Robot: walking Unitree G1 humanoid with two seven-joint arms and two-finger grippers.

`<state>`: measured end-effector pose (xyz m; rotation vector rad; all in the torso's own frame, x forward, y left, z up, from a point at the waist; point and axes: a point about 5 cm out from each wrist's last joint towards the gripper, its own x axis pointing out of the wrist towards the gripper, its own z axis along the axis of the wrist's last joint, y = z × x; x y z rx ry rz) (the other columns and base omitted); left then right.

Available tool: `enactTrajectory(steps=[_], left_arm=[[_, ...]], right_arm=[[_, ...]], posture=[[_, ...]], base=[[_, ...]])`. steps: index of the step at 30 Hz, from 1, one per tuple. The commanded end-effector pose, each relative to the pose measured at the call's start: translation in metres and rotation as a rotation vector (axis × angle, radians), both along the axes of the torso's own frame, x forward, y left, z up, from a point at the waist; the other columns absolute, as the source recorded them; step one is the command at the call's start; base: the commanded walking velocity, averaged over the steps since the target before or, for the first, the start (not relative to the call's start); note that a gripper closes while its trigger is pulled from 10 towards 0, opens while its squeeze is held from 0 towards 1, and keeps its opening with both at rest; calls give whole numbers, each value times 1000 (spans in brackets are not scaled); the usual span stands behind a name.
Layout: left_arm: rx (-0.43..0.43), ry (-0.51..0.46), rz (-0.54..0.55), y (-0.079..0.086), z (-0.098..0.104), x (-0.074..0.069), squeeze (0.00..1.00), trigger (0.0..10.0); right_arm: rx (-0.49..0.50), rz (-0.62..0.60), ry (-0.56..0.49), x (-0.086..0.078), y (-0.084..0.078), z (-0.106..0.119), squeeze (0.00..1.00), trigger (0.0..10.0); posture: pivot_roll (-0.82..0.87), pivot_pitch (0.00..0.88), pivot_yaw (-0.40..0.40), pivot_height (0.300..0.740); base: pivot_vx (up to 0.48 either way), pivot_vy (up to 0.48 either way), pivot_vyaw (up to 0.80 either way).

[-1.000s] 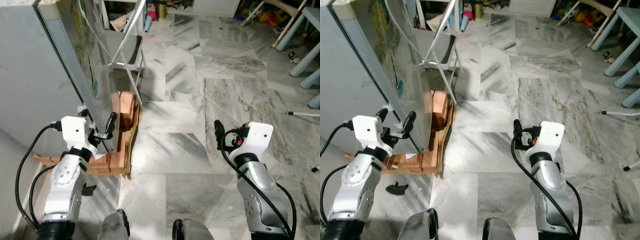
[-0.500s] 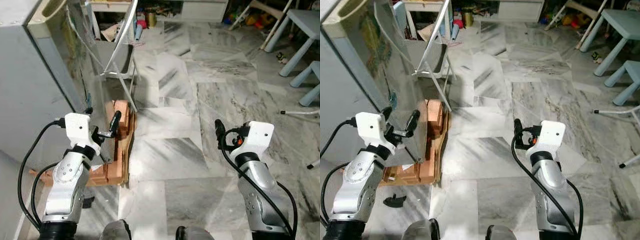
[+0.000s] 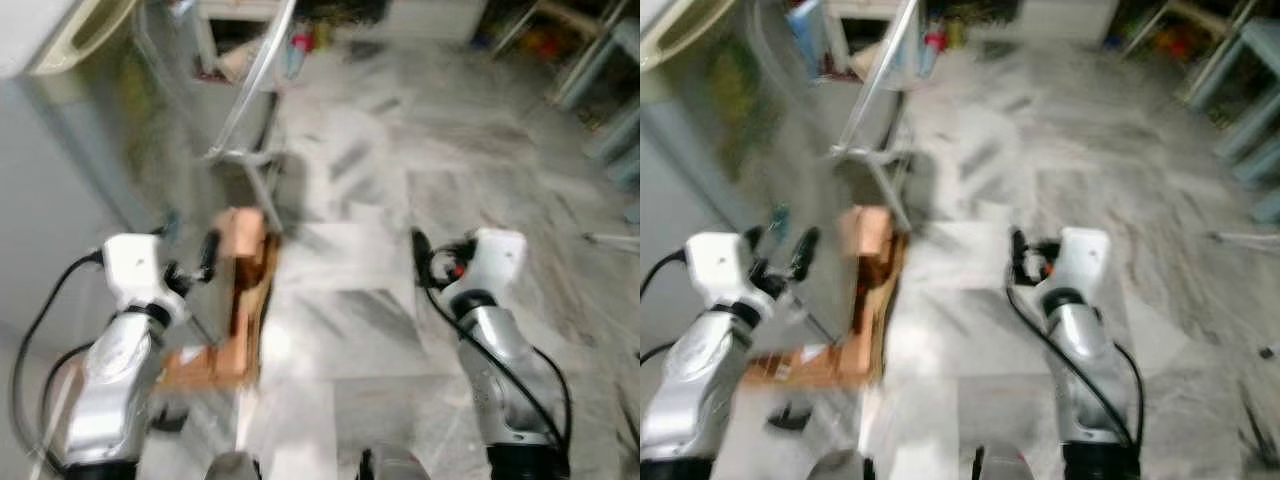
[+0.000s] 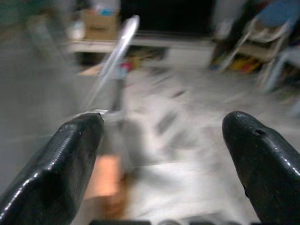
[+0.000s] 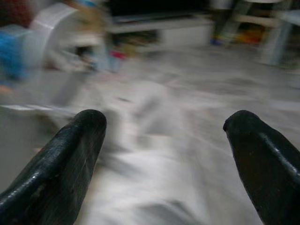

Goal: Restocking fridge

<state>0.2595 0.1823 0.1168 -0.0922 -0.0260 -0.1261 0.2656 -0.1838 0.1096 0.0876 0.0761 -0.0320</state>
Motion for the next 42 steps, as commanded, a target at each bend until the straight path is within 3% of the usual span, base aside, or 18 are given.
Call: enactTrajectory(steps=[1, 9, 25, 42], left_arm=[[27, 30, 2, 4, -4, -8, 0, 10000], [38, 58, 29, 8, -11, -14, 0, 10000], [57, 55, 4, 1, -11, -12, 0, 10000], [48, 34, -86, -13, -11, -15, 0, 10000]], right_arm=[[13, -3, 5, -1, 3, -2, 0, 10000], [12, -4, 10, -1, 3, -3, 0, 10000], [13, -12, 9, -2, 2, -4, 0, 10000], [15, -11, 18, -2, 2, -6, 0, 10000]], posture=[[-31, 92, -19, 740], [-28, 92, -20, 740], [-34, 85, -17, 740], [-33, 89, -22, 740]], base=[[0, 0, 0], [0, 0, 0], [0, 450, 0], [19, 0, -112]])
